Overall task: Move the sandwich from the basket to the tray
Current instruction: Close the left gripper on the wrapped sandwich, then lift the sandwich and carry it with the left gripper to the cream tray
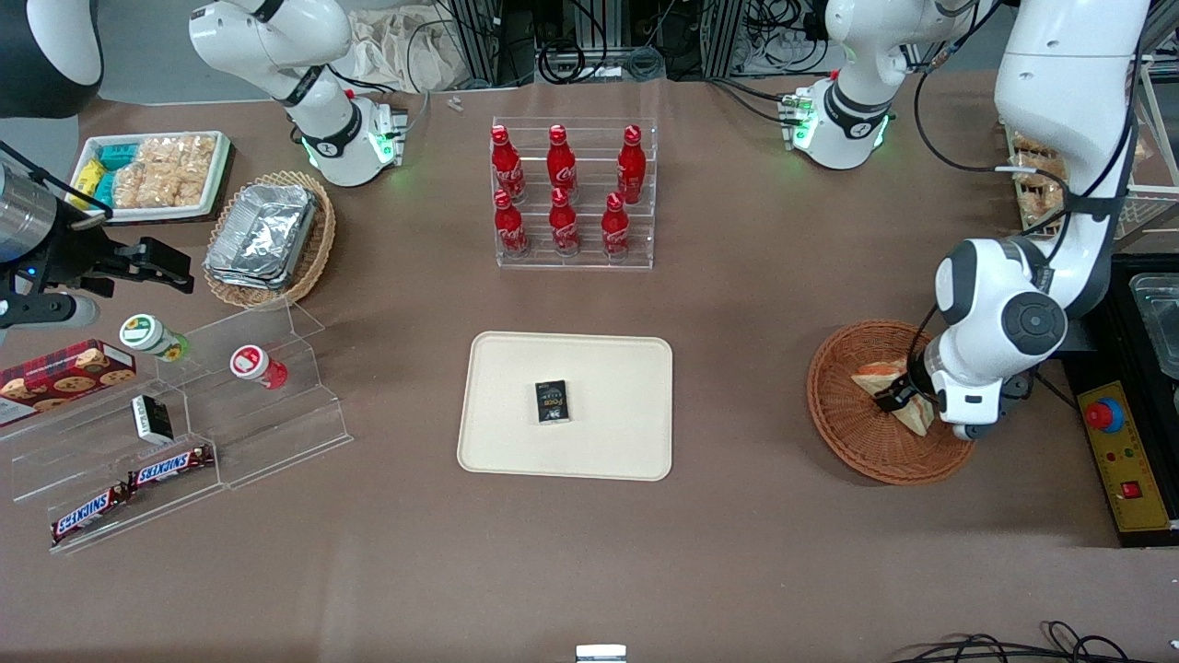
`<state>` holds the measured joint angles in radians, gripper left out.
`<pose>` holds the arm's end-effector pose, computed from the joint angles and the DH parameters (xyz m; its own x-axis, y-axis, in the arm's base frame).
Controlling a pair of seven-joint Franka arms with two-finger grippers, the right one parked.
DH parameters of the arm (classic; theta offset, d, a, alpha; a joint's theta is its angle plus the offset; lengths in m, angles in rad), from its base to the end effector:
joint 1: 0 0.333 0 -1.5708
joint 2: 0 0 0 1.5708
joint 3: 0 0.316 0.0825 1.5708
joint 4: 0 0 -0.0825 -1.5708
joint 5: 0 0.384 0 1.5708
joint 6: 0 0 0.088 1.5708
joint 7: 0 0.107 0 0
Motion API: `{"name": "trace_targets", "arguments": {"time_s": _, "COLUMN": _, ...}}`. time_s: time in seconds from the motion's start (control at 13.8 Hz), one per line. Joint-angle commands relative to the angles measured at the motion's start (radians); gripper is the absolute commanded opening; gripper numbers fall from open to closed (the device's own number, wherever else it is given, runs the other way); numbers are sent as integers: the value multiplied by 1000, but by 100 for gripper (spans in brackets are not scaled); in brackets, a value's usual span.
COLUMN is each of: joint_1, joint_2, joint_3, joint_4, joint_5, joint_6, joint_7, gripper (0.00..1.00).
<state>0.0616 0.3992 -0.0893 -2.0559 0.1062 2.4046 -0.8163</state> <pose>0.5885 -0.0148 0.2370 0.7553 0.6553 -0.0096 0.6538 -0.7544 -0.0581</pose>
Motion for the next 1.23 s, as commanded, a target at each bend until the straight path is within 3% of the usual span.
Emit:
{"name": "trace_targets", "arguments": {"time_s": 0.0, "joint_1": -6, "joint_2": 13, "joint_3": -1, "joint_4": 23, "joint_5": 35, "joint_6": 14, "joint_7": -53, "gripper": 0}}
{"name": "trace_targets", "arguments": {"time_s": 0.22, "joint_1": -11, "joint_2": -25, "joint_3": -4, "joint_4": 55, "joint_5": 35, "joint_6": -50, "joint_7": -52, "gripper": 0}}
{"name": "trace_targets", "arguments": {"time_s": 0.36, "joint_1": -14, "joint_2": -40, "joint_3": -12, "joint_4": 156, "joint_5": 33, "joint_6": -227, "joint_7": -43, "gripper": 0}}
{"name": "trace_targets", "arguments": {"time_s": 0.72, "joint_1": -14, "joint_2": 24, "joint_3": -153, "joint_4": 618, "joint_5": 16, "joint_6": -669, "joint_7": -46, "gripper": 0}}
{"name": "trace_targets", "arguments": {"time_s": 0.87, "joint_1": -29, "joint_2": 76, "joint_3": -251, "joint_4": 722, "joint_5": 30, "joint_6": -713, "joint_7": -38, "gripper": 0}}
{"name": "trace_targets", "arguments": {"time_s": 1.16, "joint_1": -218, "joint_2": 234, "joint_3": -268, "joint_4": 858, "joint_5": 64, "joint_6": -667, "joint_7": 111, "gripper": 0}}
